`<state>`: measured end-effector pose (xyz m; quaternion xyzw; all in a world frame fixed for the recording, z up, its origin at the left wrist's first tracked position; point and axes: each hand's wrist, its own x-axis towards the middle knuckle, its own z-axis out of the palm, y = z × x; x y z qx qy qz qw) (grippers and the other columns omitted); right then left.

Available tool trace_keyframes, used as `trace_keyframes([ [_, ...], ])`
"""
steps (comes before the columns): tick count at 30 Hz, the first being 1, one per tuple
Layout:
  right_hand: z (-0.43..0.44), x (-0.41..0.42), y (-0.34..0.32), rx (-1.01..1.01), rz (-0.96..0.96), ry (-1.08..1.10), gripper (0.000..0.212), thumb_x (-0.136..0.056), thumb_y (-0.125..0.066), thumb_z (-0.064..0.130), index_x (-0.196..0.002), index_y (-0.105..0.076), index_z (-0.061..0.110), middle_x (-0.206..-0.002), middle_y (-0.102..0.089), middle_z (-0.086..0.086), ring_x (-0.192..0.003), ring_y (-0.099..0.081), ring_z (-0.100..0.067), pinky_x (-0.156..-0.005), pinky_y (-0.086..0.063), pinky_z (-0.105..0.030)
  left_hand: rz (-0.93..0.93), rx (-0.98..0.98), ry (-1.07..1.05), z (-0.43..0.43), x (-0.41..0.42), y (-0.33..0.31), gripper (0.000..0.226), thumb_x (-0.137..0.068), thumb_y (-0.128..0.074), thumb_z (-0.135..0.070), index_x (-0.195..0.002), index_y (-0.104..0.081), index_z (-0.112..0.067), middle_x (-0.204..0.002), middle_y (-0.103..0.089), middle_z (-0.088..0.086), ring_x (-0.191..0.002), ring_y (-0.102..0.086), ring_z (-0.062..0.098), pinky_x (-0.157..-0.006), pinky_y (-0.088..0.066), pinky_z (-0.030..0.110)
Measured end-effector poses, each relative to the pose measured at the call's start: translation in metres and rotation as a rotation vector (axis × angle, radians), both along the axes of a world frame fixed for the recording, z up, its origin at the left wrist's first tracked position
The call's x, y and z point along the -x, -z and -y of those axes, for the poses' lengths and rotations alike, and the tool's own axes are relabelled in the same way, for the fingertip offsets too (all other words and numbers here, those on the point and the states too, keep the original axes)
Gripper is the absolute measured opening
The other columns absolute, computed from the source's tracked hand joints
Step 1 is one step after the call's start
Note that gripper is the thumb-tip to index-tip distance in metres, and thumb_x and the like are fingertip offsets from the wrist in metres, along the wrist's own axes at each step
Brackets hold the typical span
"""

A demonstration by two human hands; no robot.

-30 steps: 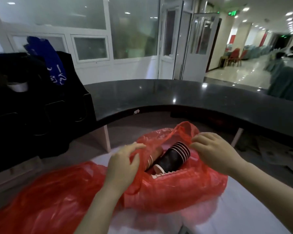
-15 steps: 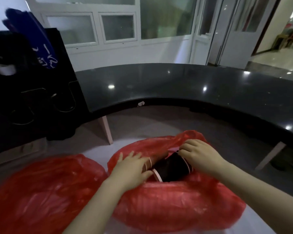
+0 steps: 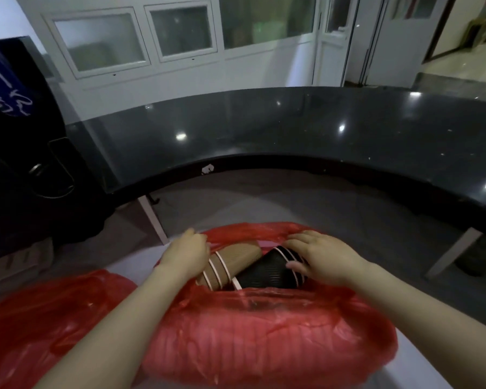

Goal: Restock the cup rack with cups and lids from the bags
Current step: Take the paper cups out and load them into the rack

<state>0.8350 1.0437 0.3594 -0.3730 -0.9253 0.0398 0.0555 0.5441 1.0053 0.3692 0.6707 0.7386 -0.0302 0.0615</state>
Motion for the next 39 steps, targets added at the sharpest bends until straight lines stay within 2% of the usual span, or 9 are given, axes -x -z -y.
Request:
trace_keyframes([
  [3,-0.007,-0.006,-0.003,0.164,0.12,0.021,0.085,-0.069,-0.059,0.074,-0.141,-0.037,0.033,-0.139,-0.044,0.004,-0.125,-0.043,-0.02,-0.102,-0.04,-0.033,0.059,0.072,0.028,-0.007,0.005,0.014,0.035,-0.101,-0.034,-0.028,-0.124,-0.057,-0.015,-0.124,-0.055,0.016,-0.113,-0.054,0.031,-0.095,-0.042,0.034],
  [7,-0.005,-0.002,-0.003,0.11,0.198,-0.01,0.086,-0.062,-0.068,0.065,-0.136,-0.035,0.037,-0.126,-0.041,0.002,-0.115,-0.044,-0.022,-0.093,-0.043,-0.035,0.28,0.155,0.016,-0.011,0.024,0.015,0.03,-0.099,-0.044,-0.03,-0.119,-0.064,-0.02,-0.127,-0.06,0.003,-0.116,-0.053,0.02,-0.097,-0.039,0.025],
  [11,-0.002,0.009,-0.003,-0.057,0.245,-0.06,0.085,-0.054,-0.067,0.064,-0.126,-0.049,0.022,-0.125,-0.041,-0.003,-0.118,-0.038,-0.026,-0.092,-0.04,-0.039,0.153,-0.261,0.01,-0.011,0.022,0.001,0.024,-0.081,-0.067,-0.015,-0.097,-0.075,-0.032,-0.101,-0.048,-0.002,-0.103,-0.047,0.023,-0.089,-0.037,0.03],
  [16,-0.002,0.018,0.001,-0.155,0.275,-0.135,0.08,-0.051,-0.071,0.058,-0.121,-0.056,0.019,-0.112,-0.049,-0.005,-0.103,-0.048,-0.028,-0.082,-0.042,-0.04,-0.066,-0.477,0.347,-0.004,-0.01,-0.025,0.025,-0.057,-0.084,-0.017,-0.077,-0.076,-0.03,-0.115,-0.06,0.007,-0.104,-0.055,0.035,-0.084,-0.039,0.048],
  [19,-0.003,0.017,0.004,-0.209,0.23,-0.14,0.093,-0.051,-0.073,0.057,-0.133,-0.05,0.022,-0.104,-0.052,-0.004,-0.093,-0.051,-0.026,-0.077,-0.044,-0.039,-0.031,-0.291,0.511,-0.002,-0.02,-0.027,0.026,-0.072,-0.073,-0.022,-0.098,-0.068,-0.02,-0.104,-0.062,0.004,-0.095,-0.06,0.029,-0.076,-0.048,0.038],
  [22,-0.006,0.016,0.006,-0.18,0.245,-0.134,0.089,-0.062,-0.07,0.052,-0.141,-0.037,0.027,-0.112,-0.05,-0.004,-0.101,-0.049,-0.027,-0.084,-0.041,-0.039,-0.062,-0.054,0.339,-0.005,-0.025,-0.011,0.036,-0.084,-0.059,-0.038,-0.115,-0.054,-0.02,-0.111,-0.055,0.002,-0.105,-0.055,0.024,-0.083,-0.045,0.036],
  [27,-0.009,0.011,0.012,-0.062,0.237,-0.095,0.079,-0.072,-0.067,0.037,-0.14,-0.029,0.029,-0.13,-0.045,-0.003,-0.116,-0.045,-0.027,-0.094,-0.039,-0.038,-0.149,0.13,0.127,-0.01,-0.016,0.007,0.078,-0.07,-0.066,-0.063,-0.128,-0.042,-0.016,-0.126,-0.05,0.008,-0.112,-0.054,0.029,-0.09,-0.045,0.037],
  [33,-0.017,0.002,0.006,0.18,-0.014,-0.035,0.082,-0.061,-0.073,0.056,-0.133,-0.038,0.034,-0.124,-0.054,0.005,-0.112,-0.053,-0.018,-0.092,-0.045,-0.03,0.044,0.204,0.096,-0.003,-0.007,0.013,0.078,-0.059,-0.069,-0.061,-0.122,-0.039,-0.028,-0.111,-0.064,-0.001,-0.096,-0.063,0.023,-0.076,-0.049,0.032],
  [39,-0.016,-0.012,-0.012,0.558,-0.526,0.165,0.08,-0.045,-0.082,0.055,-0.112,-0.039,0.057,-0.11,-0.059,0.026,-0.103,-0.057,0.006,-0.088,-0.048,-0.021,0.722,-0.104,-0.048,0.003,0.011,-0.02,0.081,-0.041,-0.079,-0.061,-0.112,-0.049,-0.037,-0.1,-0.065,-0.017,-0.088,-0.062,-0.005,-0.071,-0.046,0.014],
])
